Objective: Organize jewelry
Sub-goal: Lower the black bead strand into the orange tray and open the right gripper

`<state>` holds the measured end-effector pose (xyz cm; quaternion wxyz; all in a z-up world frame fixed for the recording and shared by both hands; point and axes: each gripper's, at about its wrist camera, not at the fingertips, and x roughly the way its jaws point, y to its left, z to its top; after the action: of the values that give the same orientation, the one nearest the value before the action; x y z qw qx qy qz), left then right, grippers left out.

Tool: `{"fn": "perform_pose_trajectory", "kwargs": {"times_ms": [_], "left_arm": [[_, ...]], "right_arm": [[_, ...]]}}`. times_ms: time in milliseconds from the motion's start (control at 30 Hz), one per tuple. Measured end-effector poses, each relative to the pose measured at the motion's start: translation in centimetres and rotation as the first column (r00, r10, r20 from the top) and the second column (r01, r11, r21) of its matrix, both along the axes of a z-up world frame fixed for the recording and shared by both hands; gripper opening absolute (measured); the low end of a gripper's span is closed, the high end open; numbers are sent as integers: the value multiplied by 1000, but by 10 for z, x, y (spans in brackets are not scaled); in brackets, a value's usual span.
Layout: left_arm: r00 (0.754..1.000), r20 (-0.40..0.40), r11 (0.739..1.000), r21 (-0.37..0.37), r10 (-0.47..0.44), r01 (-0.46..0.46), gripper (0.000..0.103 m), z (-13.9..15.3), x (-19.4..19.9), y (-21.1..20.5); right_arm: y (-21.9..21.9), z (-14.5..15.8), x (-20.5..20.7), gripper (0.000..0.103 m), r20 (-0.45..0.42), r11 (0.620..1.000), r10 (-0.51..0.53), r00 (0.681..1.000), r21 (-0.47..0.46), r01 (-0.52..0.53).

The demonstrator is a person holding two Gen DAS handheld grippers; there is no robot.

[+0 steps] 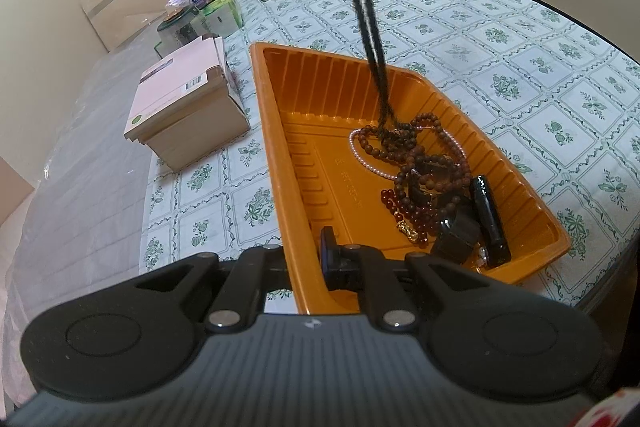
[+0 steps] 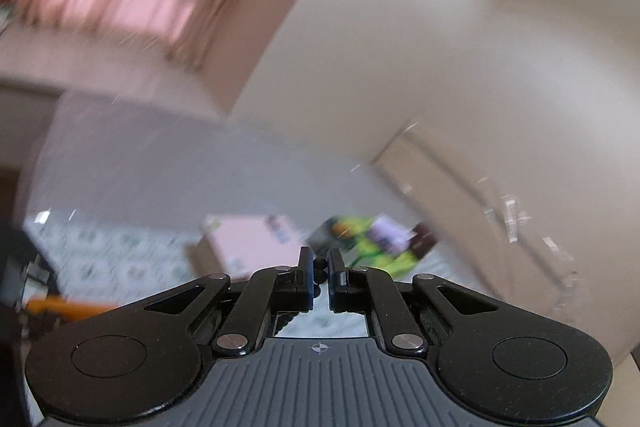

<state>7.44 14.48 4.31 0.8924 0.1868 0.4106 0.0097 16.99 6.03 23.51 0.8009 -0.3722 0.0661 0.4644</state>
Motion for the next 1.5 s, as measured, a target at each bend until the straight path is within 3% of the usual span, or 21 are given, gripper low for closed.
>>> {"fn": "perform_pose_trajectory", "kwargs": {"times_ms": [267, 567, 900, 1500], "left_arm": [[1000, 0, 1000, -4, 1, -1, 9, 0, 0, 1], [1000, 1, 1000, -3, 1, -1, 9, 0, 0, 1], [1000, -1, 1000, -7, 2, -2, 9, 0, 1, 0], [1000, -2, 1000, -18, 4, -4, 8, -2, 1, 2]], "right_arm": [[40, -66, 3, 7, -64, 970, 141, 988, -190, -151], [47, -122, 6, 7, -92, 929, 164, 982, -321, -185], [41, -148, 13, 7, -104, 908, 154, 983, -376, -182], [45, -164, 16, 7, -141, 887, 147, 979, -420, -194]]}}
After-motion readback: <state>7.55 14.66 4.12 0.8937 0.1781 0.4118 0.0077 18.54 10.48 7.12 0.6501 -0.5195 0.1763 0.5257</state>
